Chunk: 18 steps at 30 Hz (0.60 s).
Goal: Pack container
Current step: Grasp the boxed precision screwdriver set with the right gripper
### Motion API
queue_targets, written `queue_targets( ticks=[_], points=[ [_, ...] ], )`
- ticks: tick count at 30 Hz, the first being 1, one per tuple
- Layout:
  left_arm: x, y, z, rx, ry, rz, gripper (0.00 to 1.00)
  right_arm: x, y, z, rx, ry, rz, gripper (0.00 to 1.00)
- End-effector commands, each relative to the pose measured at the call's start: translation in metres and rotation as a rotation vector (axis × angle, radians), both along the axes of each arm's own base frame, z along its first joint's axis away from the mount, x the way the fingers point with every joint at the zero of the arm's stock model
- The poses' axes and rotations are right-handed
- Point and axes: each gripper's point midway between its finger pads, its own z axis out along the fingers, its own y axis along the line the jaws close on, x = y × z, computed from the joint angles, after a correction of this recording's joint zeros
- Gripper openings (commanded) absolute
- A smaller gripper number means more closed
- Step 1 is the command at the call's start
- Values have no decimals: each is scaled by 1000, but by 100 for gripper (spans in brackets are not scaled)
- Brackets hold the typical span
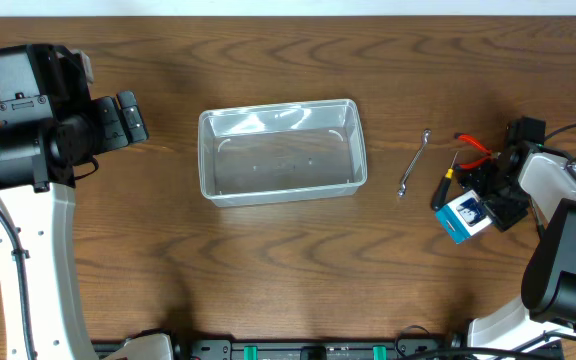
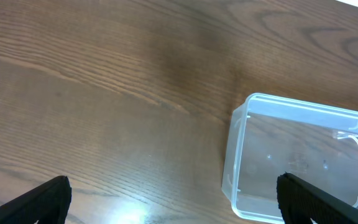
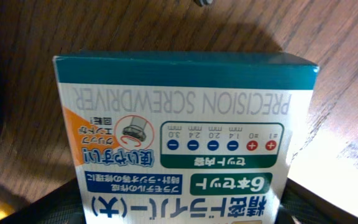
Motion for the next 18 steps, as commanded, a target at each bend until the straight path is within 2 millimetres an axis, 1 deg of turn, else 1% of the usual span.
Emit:
queue_targets(
  ticks=[1, 6, 11, 13, 16, 18],
  points=[
    [0, 1, 0, 1, 2, 7, 98, -25, 4, -18, -7, 100, 13, 79],
    [0, 1, 0, 1, 2, 7, 98, -25, 4, -18, -7, 103, 13, 79],
    [0, 1, 0, 1, 2, 7, 98, -25, 4, -18, -6, 103, 13, 75],
    [0, 1, 0, 0, 2, 7, 98, -25, 4, -18, -7, 103, 13, 73],
    [0, 1, 0, 1, 2, 7, 98, -24, 3, -18, -7, 99, 13, 67],
    [0, 1, 0, 1, 2, 7, 98, -23, 3, -18, -9, 95, 14, 66]
  ],
)
